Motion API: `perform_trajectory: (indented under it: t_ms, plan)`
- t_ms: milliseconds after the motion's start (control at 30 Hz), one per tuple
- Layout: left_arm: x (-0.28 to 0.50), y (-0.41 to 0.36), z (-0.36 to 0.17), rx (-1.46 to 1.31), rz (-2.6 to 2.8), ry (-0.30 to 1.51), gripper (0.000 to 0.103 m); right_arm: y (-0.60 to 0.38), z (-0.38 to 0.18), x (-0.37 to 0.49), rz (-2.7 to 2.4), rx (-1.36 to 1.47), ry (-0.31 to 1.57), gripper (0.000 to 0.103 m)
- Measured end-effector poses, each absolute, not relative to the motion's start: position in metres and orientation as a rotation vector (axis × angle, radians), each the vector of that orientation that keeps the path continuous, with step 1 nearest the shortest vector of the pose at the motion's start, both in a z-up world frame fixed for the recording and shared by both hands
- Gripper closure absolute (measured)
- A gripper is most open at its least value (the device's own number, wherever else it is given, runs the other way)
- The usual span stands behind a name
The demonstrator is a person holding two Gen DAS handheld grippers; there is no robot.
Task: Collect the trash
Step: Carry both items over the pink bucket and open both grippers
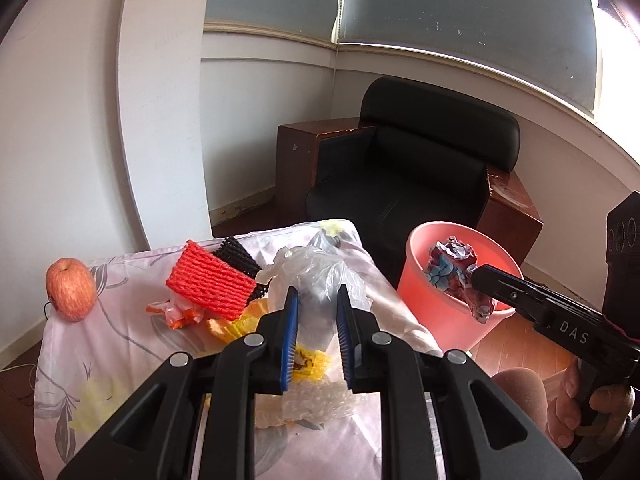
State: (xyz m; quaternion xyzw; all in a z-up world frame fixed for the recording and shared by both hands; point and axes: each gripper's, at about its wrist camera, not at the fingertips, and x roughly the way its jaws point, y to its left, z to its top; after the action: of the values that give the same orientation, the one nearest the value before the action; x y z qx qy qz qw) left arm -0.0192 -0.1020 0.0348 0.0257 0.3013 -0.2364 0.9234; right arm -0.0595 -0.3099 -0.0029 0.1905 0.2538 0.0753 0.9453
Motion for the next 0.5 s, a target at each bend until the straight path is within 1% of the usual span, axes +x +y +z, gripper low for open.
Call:
perform_trajectory:
  t_ms: [500]
  plan:
    - [-0.014, -0.207, 0.047, 0.109, -0.717, 0.579, 0.086, -0.403, -0.001, -0.053, -0.073, 0.424, 0.447, 0.096]
